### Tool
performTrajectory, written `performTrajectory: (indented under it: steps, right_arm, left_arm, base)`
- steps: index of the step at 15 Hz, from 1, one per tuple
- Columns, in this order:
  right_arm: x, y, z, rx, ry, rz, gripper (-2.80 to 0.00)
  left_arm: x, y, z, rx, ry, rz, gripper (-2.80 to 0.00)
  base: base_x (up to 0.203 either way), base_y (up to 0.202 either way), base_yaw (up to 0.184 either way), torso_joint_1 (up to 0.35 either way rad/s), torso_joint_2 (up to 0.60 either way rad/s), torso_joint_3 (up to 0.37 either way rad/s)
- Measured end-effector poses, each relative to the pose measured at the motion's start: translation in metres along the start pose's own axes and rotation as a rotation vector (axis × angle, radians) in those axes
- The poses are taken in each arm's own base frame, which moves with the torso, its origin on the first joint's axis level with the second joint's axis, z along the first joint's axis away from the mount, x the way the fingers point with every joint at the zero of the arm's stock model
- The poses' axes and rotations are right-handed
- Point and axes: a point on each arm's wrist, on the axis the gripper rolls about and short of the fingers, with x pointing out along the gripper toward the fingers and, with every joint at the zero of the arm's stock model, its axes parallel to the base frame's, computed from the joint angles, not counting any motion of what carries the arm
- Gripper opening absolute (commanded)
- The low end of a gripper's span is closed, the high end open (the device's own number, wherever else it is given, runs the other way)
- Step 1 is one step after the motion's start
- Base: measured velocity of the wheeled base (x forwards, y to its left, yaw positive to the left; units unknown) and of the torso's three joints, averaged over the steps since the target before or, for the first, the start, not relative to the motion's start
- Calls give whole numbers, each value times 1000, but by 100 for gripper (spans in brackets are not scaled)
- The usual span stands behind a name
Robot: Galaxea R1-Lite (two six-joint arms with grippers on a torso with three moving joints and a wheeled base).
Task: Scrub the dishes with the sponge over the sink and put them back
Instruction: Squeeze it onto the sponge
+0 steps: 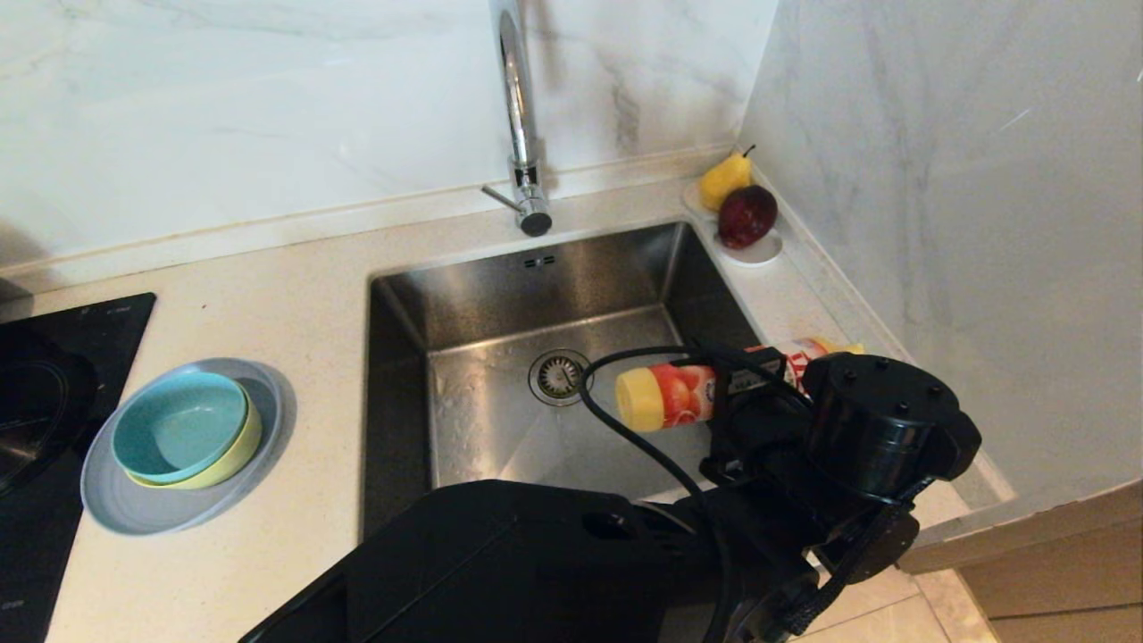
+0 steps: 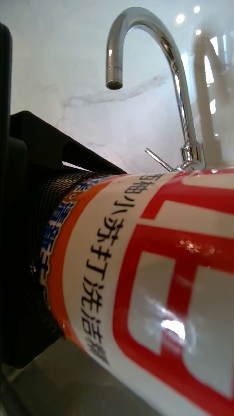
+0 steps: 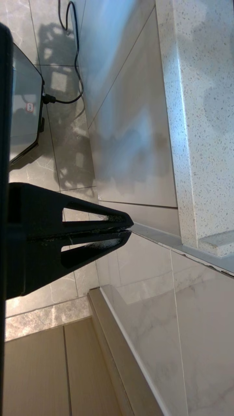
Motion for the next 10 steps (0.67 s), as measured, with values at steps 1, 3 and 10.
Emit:
performTrajectory:
  steps: [1,3,10]
  right_arm:
    - [0,0,0,0,0,0,-280]
    - [0,0,0,0,-1,0,-280]
    - [0,0,0,0,0,0,-280]
  left_arm:
    - [0,-1,0,11,1,-2,-280]
    - [1,-4,0,43,2,-7,-280]
    - [0,-17,2,73,-4,-13,-280]
  base:
    - [0,0,0,0,0,0]
    - [0,0,0,0,0,0]
    - [0,0,0,0,0,0]
